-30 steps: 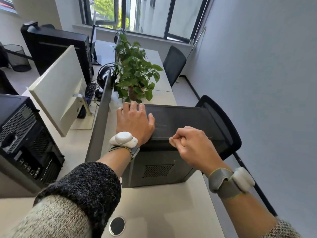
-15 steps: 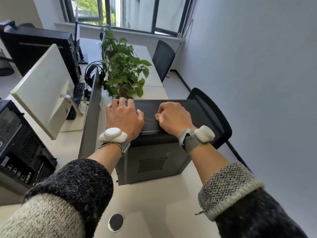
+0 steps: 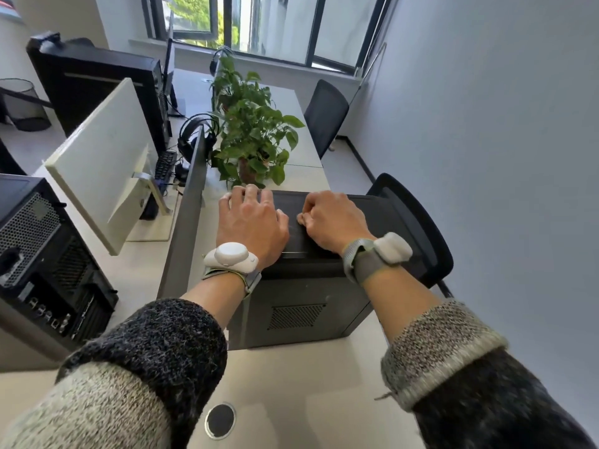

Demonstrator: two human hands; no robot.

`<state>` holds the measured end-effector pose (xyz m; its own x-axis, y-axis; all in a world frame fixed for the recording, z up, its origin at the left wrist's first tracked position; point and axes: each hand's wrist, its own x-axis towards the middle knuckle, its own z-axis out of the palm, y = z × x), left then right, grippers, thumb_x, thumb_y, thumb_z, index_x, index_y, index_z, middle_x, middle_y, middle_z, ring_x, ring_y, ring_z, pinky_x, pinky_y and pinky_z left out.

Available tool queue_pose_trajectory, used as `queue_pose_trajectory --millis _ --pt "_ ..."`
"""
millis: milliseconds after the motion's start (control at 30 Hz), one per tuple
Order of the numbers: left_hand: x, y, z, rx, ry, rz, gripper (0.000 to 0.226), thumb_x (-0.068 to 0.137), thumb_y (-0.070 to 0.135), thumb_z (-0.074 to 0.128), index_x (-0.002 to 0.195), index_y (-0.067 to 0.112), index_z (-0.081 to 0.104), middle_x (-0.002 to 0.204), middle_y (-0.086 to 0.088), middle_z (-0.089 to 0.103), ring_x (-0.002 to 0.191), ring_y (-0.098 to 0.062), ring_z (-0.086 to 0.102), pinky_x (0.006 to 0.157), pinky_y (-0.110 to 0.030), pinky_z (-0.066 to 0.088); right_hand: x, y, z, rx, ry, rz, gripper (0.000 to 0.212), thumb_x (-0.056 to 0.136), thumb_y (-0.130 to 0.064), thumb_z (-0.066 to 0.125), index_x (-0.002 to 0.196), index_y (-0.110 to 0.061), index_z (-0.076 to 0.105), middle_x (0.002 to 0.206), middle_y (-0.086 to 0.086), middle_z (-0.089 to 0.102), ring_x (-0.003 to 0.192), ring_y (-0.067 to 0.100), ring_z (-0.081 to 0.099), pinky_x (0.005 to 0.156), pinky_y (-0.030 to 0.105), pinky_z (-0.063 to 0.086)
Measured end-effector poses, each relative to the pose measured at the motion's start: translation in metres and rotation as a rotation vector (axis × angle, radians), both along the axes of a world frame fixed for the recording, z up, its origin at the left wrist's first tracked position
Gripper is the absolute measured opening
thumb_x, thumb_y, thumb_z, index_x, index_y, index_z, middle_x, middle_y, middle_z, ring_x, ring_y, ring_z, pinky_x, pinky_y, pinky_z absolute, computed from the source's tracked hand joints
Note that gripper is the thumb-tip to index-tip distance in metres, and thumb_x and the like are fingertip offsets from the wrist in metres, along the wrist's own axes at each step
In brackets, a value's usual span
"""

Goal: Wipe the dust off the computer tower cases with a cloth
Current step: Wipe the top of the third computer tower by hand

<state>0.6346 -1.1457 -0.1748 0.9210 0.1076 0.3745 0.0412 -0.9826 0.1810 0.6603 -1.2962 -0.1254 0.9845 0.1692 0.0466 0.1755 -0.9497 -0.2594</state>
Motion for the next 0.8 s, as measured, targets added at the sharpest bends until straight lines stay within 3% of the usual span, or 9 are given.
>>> queue_pose_trajectory --millis 133,367,600,800 --pt "-0.001 0.005 0.001 -0.032 -0.009 0.01 0.045 0.095 0.043 0.038 0.116 0.011 0.062 0.125 -0.013 0.063 0.117 -0.033 0.052 0.102 -0.05 0.041 -0.008 -0.003 -0.002 0.064 0.009 0.065 0.015 0.098 -0.043 0.067 0.1 -0.029 0.073 0.112 -0.002 0.071 0.104 0.026 0.067 0.093 0.046 0.057" --pt "0.001 0.001 0.002 -0.054 -0.004 0.034 0.046 0.093 0.043 0.038 0.116 0.013 0.063 0.124 -0.01 0.063 0.118 -0.032 0.052 0.105 -0.051 0.04 -0.027 -0.023 -0.003 0.057 0.113 0.157 0.016 0.097 -0.047 0.067 0.09 -0.033 0.069 0.094 -0.013 0.069 0.087 0.014 0.068 0.082 0.046 0.061" --pt "0.003 0.0 -0.001 -0.039 -0.043 0.024 0.047 0.094 0.044 0.033 0.117 0.014 0.062 0.125 -0.009 0.062 0.121 -0.032 0.051 0.107 -0.05 0.038 0.045 0.016 0.002 -0.043 0.058 0.047 0.012 0.099 -0.042 0.064 0.102 -0.031 0.066 0.113 0.003 0.069 0.107 0.028 0.063 0.094 0.047 0.056" --pt "-0.002 0.003 -0.001 -0.049 -0.052 0.029 0.046 0.094 0.043 0.034 0.116 0.013 0.063 0.126 -0.01 0.062 0.121 -0.032 0.051 0.107 -0.05 0.038 0.084 0.032 0.002 -0.064 0.009 -0.023 0.016 0.1 -0.038 0.064 0.112 -0.027 0.066 0.122 0.006 0.067 0.111 0.03 0.065 0.091 0.04 0.054"
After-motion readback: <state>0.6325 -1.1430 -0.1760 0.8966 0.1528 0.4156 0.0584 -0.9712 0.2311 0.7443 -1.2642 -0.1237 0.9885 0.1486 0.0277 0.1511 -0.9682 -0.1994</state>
